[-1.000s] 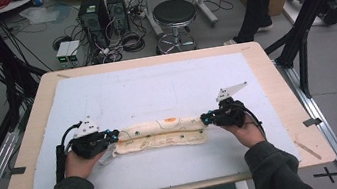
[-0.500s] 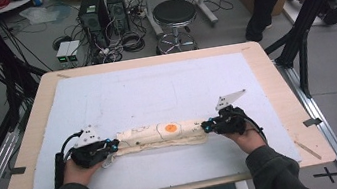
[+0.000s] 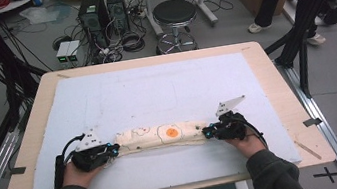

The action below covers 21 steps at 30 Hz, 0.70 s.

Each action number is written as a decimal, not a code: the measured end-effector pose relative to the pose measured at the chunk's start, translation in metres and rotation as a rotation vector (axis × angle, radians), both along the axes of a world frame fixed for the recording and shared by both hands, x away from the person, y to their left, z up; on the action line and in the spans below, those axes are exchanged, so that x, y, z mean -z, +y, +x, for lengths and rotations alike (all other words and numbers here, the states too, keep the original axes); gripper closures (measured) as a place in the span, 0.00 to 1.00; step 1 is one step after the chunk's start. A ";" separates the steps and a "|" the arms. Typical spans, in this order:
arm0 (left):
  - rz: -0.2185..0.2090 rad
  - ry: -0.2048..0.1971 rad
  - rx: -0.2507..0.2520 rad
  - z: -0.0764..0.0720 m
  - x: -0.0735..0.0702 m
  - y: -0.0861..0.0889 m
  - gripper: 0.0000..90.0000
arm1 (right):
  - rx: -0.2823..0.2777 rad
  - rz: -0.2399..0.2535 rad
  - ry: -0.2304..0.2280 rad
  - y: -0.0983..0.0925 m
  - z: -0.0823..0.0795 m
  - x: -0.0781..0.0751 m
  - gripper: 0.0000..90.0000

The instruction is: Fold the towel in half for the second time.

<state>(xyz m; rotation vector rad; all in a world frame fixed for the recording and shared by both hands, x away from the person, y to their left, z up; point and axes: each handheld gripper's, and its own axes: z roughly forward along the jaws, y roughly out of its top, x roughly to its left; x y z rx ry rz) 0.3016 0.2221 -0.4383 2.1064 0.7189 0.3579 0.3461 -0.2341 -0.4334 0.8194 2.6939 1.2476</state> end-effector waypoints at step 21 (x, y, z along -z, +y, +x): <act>-0.074 -0.030 0.001 -0.009 -0.016 0.007 0.66 | -0.001 0.105 -0.033 -0.001 -0.007 -0.019 0.56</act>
